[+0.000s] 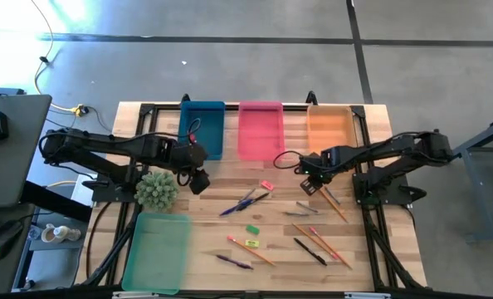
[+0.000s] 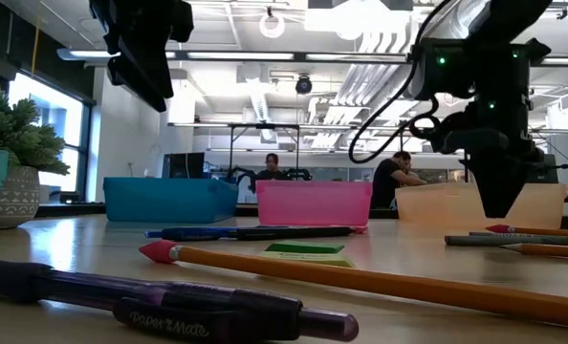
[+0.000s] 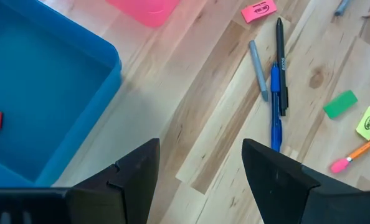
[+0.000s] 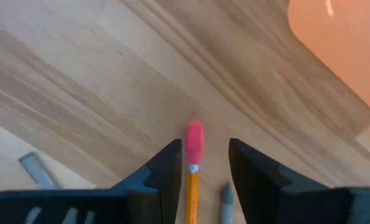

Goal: Sort crayons/erasers/pens/pencils in bins
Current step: Put the pencil into the light orange bin

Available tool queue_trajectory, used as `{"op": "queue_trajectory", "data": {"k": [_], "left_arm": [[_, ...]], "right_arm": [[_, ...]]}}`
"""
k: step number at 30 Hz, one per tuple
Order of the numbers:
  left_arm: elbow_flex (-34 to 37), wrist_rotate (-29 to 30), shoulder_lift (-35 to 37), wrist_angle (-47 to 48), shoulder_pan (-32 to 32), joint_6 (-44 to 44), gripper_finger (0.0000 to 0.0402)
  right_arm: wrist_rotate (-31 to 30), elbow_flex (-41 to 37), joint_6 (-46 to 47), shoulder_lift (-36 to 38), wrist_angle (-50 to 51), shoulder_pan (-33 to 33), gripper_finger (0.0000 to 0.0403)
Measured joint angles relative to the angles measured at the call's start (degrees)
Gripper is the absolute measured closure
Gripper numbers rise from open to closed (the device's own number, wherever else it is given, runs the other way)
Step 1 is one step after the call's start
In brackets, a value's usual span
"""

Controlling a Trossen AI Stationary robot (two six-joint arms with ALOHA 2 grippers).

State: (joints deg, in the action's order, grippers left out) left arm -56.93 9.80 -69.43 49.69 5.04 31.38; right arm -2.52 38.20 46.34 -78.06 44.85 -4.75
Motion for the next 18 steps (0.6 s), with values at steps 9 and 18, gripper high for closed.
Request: {"op": "queue_trajectory", "data": {"k": [9, 18], "left_arm": [[0.0, 0.83, 0.0, 0.0, 0.0, 0.0, 0.0186], [0.0, 1.58, 0.0, -0.05, 0.0, -0.01, 0.0186]], "right_arm": [[0.01, -0.13, -0.3, -1.36, -1.56, 0.55, 0.0279], [0.47, 0.02, -0.14, -5.94, -1.67, 2.98, 0.0279]]}}
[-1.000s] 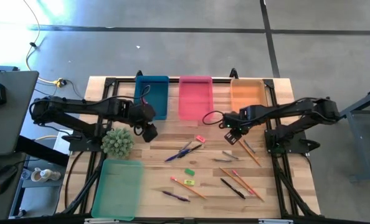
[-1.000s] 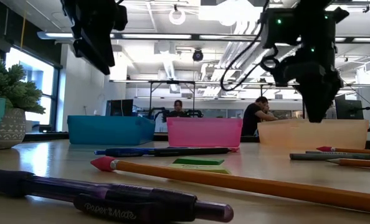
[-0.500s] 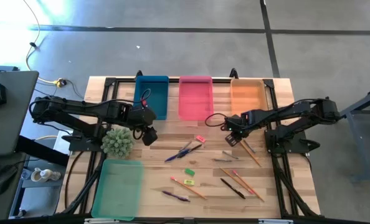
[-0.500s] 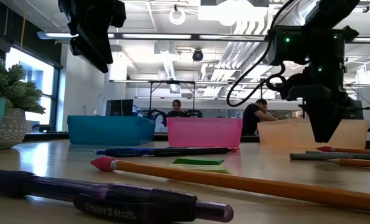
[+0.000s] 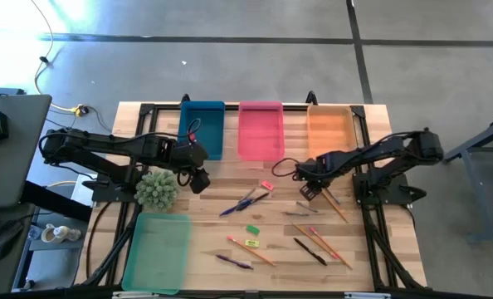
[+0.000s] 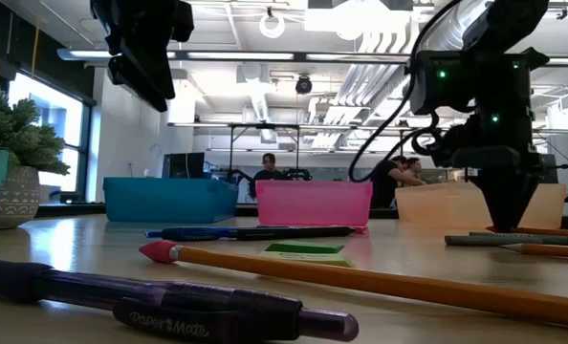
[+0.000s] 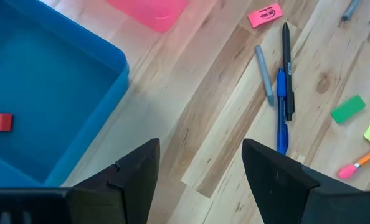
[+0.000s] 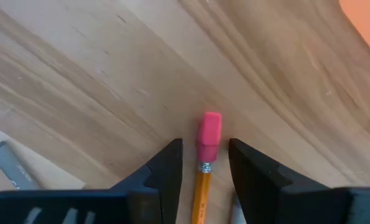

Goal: Sort crayons/erasers/pens/pencils in bins
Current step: Put the pencil into the light orange bin

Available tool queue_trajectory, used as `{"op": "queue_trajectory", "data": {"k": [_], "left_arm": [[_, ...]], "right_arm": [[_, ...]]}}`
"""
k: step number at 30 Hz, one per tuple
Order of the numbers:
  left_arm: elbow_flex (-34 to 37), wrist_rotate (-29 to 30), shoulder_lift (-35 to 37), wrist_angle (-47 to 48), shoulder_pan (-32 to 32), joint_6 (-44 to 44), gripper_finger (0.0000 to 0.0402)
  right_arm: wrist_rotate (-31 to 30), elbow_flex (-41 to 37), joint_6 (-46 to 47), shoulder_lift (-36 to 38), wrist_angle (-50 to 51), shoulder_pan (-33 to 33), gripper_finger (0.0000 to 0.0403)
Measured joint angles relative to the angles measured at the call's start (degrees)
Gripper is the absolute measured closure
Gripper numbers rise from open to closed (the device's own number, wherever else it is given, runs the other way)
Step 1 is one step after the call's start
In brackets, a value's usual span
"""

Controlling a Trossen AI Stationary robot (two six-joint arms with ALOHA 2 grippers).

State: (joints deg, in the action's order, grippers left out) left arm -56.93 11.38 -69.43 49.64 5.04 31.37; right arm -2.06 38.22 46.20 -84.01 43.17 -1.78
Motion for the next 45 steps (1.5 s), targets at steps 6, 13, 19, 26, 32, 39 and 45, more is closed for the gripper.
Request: {"op": "queue_trajectory", "data": {"k": [6, 13, 19, 26, 32, 39, 45], "left_arm": [[0.0, 0.13, 0.0, 0.01, 0.0, -0.01, 0.0186], [0.0, 0.19, 0.0, 0.05, 0.0, -0.01, 0.0186], [0.0, 0.21, 0.0, 0.07, 0.06, -0.93, 0.0186], [0.0, 0.87, 0.0, 0.04, 0.11, -1.11, 0.0186], [0.0, 5.4, 0.0, -0.15, 0.11, -1.14, 0.0186], [0.0, 9.0, 0.0, -2.43, 0.16, -4.67, 0.0186], [0.0, 8.72, 0.0, -8.2, 0.2, -6.53, 0.0186]], "right_arm": [[0.15, 0.11, 0.54, -1.33, -0.46, 0.04, 0.0331], [0.12, 0.2, 2.5, -1.39, -0.59, 0.04, 0.039], [0.56, 2.58, 3.86, -1.79, 1.27, 0.06, 0.0384], [0.79, 8.43, 3.27, -1.17, 1.74, 0.3, 0.0399], [-1.29, 13.71, 3.25, 0.73, 1.99, 0.3, 0.0398], [-10.96, 19.9, 1.53, 4.72, 3.1, -1.99, 0.0398], [-19.42, 24.56, -2.69, 7.74, 6.74, -7.08, 0.0398]]}}
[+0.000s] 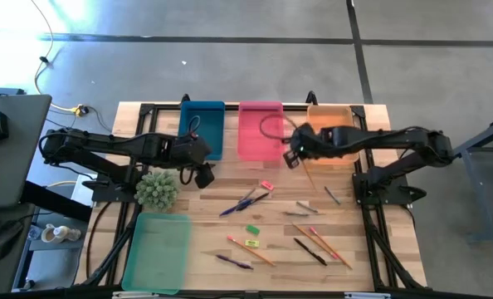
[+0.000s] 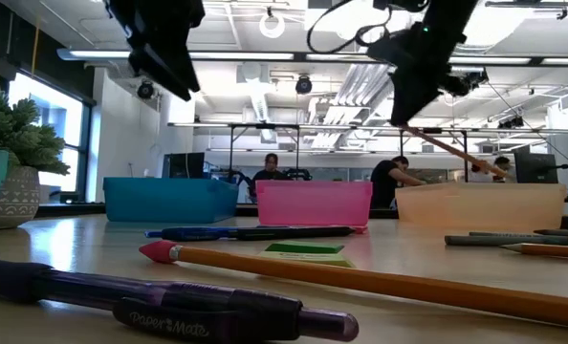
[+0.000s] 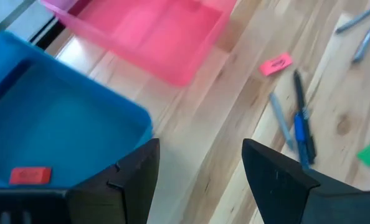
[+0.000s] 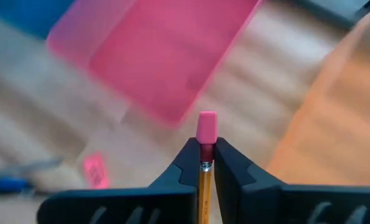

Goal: Sort crayons/erasers/pens/pencils in bins
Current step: Put the pencil into the light orange bin

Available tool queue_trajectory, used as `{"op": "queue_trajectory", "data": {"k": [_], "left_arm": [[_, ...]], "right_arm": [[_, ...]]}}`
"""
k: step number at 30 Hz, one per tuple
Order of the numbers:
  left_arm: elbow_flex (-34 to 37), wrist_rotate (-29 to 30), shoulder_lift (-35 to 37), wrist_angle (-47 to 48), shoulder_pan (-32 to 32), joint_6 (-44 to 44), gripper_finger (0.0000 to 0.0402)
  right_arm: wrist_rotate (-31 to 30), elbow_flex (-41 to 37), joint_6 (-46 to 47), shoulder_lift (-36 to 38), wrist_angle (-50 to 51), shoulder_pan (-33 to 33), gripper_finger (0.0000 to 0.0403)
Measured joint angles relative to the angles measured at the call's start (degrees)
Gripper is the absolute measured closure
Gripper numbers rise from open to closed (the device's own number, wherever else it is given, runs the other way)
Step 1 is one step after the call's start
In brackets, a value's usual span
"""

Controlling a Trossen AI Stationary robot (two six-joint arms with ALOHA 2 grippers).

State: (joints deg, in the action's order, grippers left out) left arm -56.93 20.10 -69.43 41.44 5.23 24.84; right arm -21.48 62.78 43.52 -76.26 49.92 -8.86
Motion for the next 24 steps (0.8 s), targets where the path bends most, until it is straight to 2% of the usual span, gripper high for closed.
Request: {"op": "queue_trajectory", "data": {"k": [6, 11, 16, 24], "left_arm": [[0.0, -0.01, 0.0, -3.23, -0.02, 0.0, 0.0186], [0.0, 0.0, 0.0, -4.15, -0.02, -0.19, 0.0186], [0.0, -1.34, 0.0, -4.12, -0.46, 0.41, 0.0186], [-0.04, -1.8, 0.0, -5.27, -2.87, 0.84, 0.0186]], "right_arm": [[-5.39, 3.07, -7.88, 3.54, 0.59, -7.05, 0.0398], [-6.07, 3.93, -17.47, 6.07, 0.31, -14.69, 0.0398], [-2.59, 3.94, -27.48, 6.04, 0.22, -22.98, 0.0398], [4.61, 3.92, -38.34, 1.77, 0.66, -33.11, 0.0398]]}}
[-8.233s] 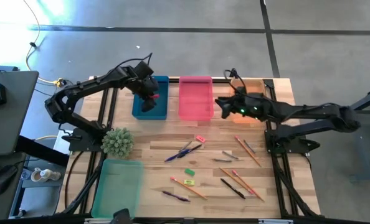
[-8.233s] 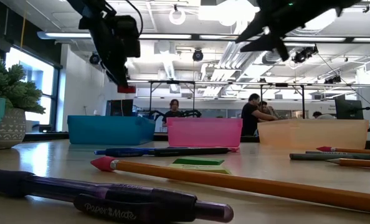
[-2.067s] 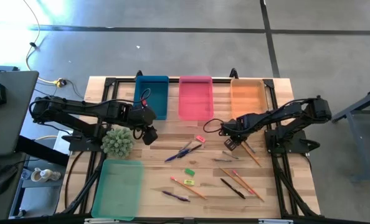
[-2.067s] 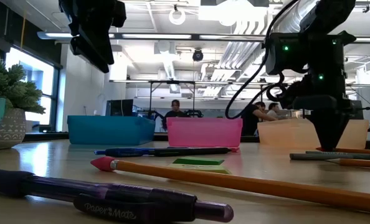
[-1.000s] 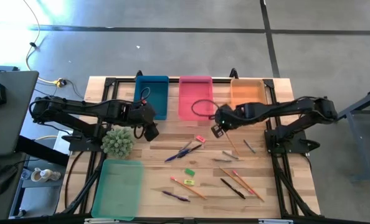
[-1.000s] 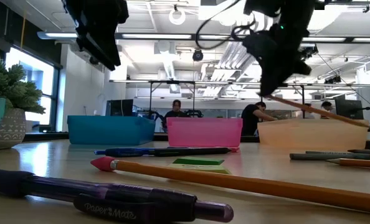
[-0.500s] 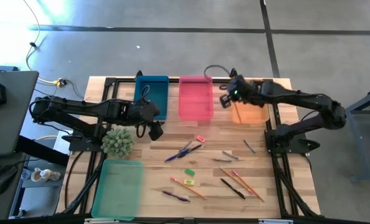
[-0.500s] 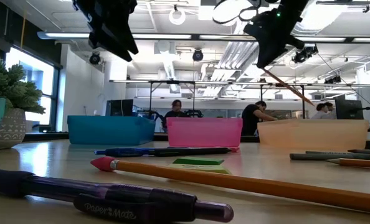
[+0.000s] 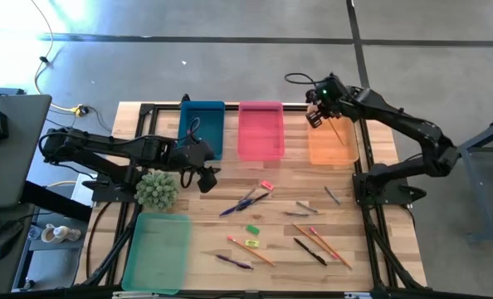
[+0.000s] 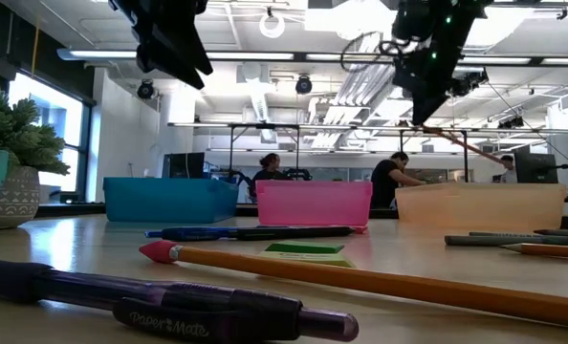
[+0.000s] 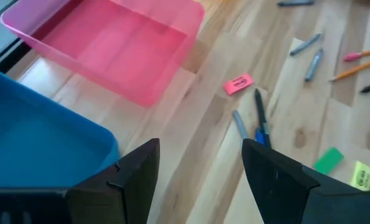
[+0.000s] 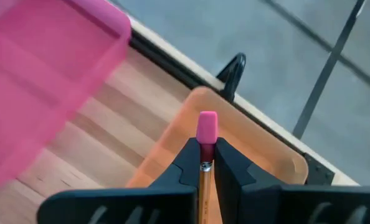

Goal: Sort crayons/erasers/pens/pencils in bins
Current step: Put the pencil into the light orange bin

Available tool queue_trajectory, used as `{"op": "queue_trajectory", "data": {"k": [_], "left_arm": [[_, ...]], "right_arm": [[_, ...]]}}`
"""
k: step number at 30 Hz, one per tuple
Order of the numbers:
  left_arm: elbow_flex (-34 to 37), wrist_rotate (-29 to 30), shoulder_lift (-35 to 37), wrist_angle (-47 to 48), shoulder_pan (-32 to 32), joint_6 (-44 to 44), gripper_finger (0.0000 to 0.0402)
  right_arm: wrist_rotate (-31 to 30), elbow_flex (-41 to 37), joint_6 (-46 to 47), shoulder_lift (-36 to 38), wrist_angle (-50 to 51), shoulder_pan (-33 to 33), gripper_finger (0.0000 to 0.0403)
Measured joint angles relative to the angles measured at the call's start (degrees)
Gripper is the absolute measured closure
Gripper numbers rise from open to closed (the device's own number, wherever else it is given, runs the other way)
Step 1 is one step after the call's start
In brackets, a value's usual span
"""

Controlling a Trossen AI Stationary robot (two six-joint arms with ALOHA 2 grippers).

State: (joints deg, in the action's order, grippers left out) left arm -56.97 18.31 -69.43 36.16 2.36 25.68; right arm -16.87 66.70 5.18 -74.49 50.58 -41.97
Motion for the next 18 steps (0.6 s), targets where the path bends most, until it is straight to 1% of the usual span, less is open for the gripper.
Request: {"op": "queue_trajectory", "data": {"k": [4, 7, 10, 15, 18], "left_arm": [[-1.71, -0.15, -0.04, -0.04, -1.3, 0.91, 0.0186], [-3.06, -0.16, -0.04, -0.09, -2.19, 0.74, 0.0186], [-4.31, -0.16, -0.04, 0.03, -2.8, 0.71, 0.0186], [-5.05, -0.13, -0.04, 0.33, -3.64, 0.71, 0.0186], [-5.06, -0.13, -0.13, 0.88, -4.21, 0.76, 0.0186]], "right_arm": [[3.48, 0.0, -3.08, -3.58, 0.22, -3.67, 0.0398], [4.01, 0.0, -4.18, -6.43, 0.36, -5.56, 0.0398], [6.39, 0.0, -5.16, -8.93, 0.38, -7.01, 0.0398], [6.33, -0.02, -5.02, -13.27, 0.6, -8.63, 0.0398], [7.49, -0.02, -4.74, -16.29, 0.6, -9.54, 0.0398]]}}
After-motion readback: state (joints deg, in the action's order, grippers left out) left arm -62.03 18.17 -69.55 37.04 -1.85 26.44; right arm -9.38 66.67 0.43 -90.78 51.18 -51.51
